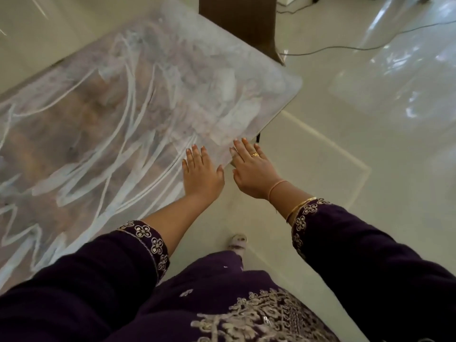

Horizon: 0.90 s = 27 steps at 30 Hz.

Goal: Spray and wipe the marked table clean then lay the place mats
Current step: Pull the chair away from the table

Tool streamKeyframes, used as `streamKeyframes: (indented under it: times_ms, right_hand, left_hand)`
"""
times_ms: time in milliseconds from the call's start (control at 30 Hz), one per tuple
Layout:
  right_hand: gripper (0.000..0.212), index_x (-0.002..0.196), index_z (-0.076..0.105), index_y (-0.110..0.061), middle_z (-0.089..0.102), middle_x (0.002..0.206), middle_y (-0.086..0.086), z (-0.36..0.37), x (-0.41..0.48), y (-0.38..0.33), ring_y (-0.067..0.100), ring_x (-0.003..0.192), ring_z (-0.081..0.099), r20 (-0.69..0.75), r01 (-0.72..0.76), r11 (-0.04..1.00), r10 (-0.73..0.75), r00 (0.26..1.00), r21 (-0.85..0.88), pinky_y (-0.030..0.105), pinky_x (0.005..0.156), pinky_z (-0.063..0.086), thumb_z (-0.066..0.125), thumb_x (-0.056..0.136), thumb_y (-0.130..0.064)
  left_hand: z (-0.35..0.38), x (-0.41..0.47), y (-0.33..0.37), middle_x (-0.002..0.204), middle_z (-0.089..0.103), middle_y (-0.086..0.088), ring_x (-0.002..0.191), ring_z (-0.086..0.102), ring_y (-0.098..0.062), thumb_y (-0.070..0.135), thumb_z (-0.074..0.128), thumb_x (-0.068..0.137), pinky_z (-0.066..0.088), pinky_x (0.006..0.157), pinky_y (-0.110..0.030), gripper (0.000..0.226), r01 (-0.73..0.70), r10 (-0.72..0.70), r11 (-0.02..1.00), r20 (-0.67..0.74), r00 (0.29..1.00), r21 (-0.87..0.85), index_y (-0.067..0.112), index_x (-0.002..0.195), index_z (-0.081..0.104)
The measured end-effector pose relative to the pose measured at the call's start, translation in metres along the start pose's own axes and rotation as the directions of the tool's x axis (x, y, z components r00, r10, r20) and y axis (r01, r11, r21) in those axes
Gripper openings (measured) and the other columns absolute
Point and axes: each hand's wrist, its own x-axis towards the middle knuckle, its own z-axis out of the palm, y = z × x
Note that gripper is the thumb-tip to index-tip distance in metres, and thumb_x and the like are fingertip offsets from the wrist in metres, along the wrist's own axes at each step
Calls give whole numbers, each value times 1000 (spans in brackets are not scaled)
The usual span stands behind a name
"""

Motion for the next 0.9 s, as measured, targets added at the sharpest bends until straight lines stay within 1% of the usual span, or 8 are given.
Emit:
streamKeyframes:
  times_ms: [167,300,400,533,633,700,767,900]
  right_hand:
    - [59,150,8,-3,0,159,14,-35,52,85,29,147,-4,-11,49,999,-49,999,-7,43,119,1,27,98,-25]
    - [60,150,8,-4,1,159,15,-56,91,147,29,147,-3,-14,134,990,-134,991,-40,43,118,1,28,98,-28]
    - [57,150,9,-4,1,159,15,-65,125,197,29,147,-3,-23,207,976,-209,978,-71,43,119,3,23,99,-28]
    - [56,150,9,-6,2,159,14,-78,170,271,29,147,-2,9,338,937,-338,941,-90,43,119,4,21,101,-29]
    - [55,151,9,-7,3,159,13,-94,195,324,29,147,-1,38,420,903,-418,908,-92,43,119,4,20,101,-28]
    - [55,150,9,-8,5,159,12,-106,216,359,29,147,0,51,478,871,-475,878,-115,43,118,4,19,101,-29]
    - [54,151,10,-9,5,159,11,-116,238,387,28,147,0,55,504,853,-501,864,-137,42,118,3,18,101,-31]
    - [56,151,9,-9,5,159,10,-132,285,429,28,147,0,81,565,811,-559,825,-155,43,118,4,19,102,-34]
  left_hand:
    - [-13,84,76,158,-3,-17,146,-5,-30,42,32,97,-1,117,-41,70,23,-23,1000,-54,998,-8,4,149,2]
    - [-11,135,130,158,-3,-17,146,-5,-31,43,31,98,1,118,-43,69,58,-58,998,-67,996,2,7,149,2]
    - [-2,174,166,157,-3,-19,145,-5,-33,44,31,97,1,117,-44,69,126,-124,992,-73,990,26,9,149,3]
    - [9,232,226,157,-1,-18,145,-3,-34,50,30,97,3,117,-44,71,249,-245,968,-123,962,18,12,150,3]
    - [10,266,271,158,0,-17,145,-1,-34,52,30,96,3,117,-44,72,335,-333,942,-132,934,-8,12,150,3]
    - [9,290,300,158,1,-17,145,0,-34,50,31,95,4,117,-45,72,363,-364,931,-147,920,-36,12,150,3]
    - [6,312,322,158,1,-17,145,0,-34,49,30,96,3,117,-45,71,376,-377,926,-163,912,-38,11,150,3]
    - [4,356,349,158,3,-16,146,0,-33,52,27,95,3,117,-44,71,444,-443,895,-203,873,-44,12,150,7]
